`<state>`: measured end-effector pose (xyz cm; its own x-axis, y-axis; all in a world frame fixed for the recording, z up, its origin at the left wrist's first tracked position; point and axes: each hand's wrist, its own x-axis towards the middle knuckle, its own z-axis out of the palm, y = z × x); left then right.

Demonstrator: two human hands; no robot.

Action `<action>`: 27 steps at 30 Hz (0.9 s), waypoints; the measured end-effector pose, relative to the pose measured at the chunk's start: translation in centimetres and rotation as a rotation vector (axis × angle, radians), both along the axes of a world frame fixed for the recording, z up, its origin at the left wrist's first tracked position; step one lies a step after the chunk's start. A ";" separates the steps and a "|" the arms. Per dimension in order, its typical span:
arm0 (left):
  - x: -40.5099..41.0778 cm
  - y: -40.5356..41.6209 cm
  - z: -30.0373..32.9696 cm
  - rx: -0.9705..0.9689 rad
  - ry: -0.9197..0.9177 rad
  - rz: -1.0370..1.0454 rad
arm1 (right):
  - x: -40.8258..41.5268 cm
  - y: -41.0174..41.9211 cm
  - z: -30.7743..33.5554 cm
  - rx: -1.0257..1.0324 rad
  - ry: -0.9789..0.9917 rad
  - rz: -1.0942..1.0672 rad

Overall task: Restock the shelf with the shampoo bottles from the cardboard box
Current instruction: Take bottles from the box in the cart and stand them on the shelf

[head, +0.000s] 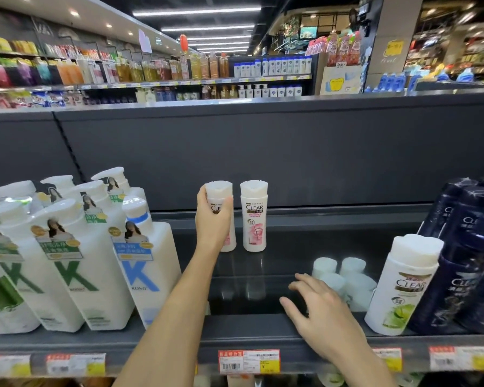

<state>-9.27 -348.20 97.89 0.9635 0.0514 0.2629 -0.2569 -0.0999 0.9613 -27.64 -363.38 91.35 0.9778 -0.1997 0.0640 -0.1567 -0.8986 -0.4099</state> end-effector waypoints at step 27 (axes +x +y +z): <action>-31.3 -8.4 -6.1 0.436 -0.903 -0.902 | -29.3 0.3 -0.6 0.043 -0.269 -0.710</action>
